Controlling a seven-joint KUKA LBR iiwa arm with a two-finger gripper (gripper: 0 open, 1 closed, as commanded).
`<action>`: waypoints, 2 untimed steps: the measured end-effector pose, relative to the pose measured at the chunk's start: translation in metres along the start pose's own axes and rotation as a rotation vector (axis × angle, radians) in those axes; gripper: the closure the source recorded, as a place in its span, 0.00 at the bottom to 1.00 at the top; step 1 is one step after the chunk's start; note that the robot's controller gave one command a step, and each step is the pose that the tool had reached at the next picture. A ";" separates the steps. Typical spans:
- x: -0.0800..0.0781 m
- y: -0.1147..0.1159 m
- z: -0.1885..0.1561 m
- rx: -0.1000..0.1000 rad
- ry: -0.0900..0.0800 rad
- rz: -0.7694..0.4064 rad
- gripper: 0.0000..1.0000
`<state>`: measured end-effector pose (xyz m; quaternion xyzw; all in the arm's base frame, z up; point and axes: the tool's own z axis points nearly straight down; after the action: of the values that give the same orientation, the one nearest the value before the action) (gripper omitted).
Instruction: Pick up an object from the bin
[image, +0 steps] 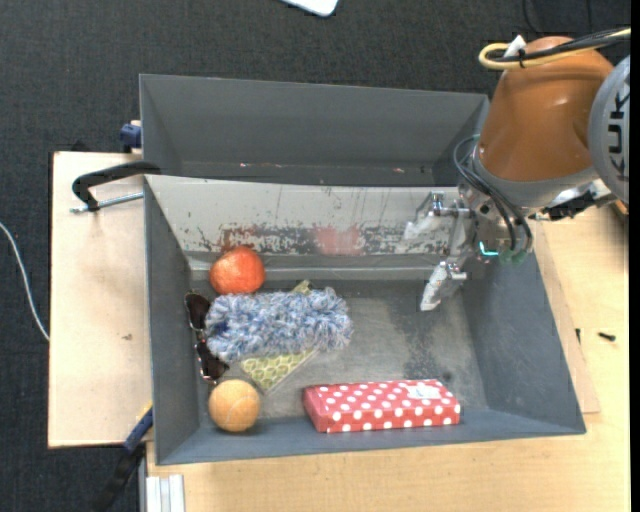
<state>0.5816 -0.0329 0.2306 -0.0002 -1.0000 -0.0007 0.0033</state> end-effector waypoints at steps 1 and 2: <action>-0.001 0.000 -0.005 0.001 -0.009 -0.001 0.00; -0.005 0.008 0.039 0.001 -0.013 -0.069 0.00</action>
Offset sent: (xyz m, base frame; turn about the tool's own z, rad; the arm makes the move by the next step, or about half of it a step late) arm 0.0079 0.0225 -0.1286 -0.1999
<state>0.5868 -0.0254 0.1915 0.0345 -0.9994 -0.0001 -0.0034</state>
